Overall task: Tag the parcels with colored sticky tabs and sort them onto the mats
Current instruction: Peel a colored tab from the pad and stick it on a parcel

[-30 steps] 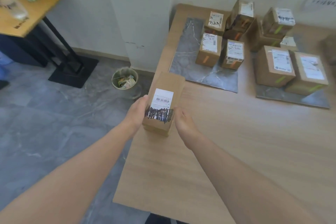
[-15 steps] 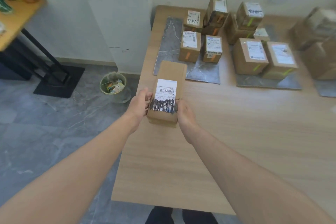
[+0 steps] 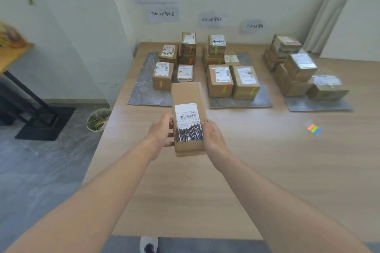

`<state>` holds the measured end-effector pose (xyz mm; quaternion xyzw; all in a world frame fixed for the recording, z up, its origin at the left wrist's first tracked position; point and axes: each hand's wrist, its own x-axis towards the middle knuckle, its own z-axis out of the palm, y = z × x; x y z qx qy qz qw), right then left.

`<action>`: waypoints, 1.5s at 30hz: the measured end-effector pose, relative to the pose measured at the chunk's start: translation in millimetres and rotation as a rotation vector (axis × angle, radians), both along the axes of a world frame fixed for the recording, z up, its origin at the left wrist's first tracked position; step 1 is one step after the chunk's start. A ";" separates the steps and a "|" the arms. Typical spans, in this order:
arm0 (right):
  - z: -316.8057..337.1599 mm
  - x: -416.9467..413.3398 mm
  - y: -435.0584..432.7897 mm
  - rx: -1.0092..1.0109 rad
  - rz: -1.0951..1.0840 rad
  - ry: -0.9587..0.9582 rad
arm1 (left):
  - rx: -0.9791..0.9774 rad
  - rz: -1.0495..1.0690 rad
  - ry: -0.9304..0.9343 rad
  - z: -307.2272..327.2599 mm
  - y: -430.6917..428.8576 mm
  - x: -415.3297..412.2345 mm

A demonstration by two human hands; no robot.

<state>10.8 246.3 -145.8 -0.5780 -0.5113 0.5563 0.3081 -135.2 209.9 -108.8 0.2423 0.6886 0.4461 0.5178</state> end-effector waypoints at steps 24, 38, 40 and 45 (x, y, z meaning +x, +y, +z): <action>-104.1 238.7 43.6 -0.187 -0.162 -0.089 | -0.208 -0.122 -0.189 -115.5 60.6 233.4; -115.1 255.2 58.9 -0.234 -0.118 -0.149 | -0.250 -0.144 0.080 -115.3 82.4 237.6; -104.9 264.4 70.0 -0.192 -0.165 -0.185 | -0.159 -0.153 0.244 -104.1 98.0 240.4; -80.3 312.9 109.5 -0.080 -0.308 -0.188 | 0.020 -0.172 0.231 -71.1 153.8 270.4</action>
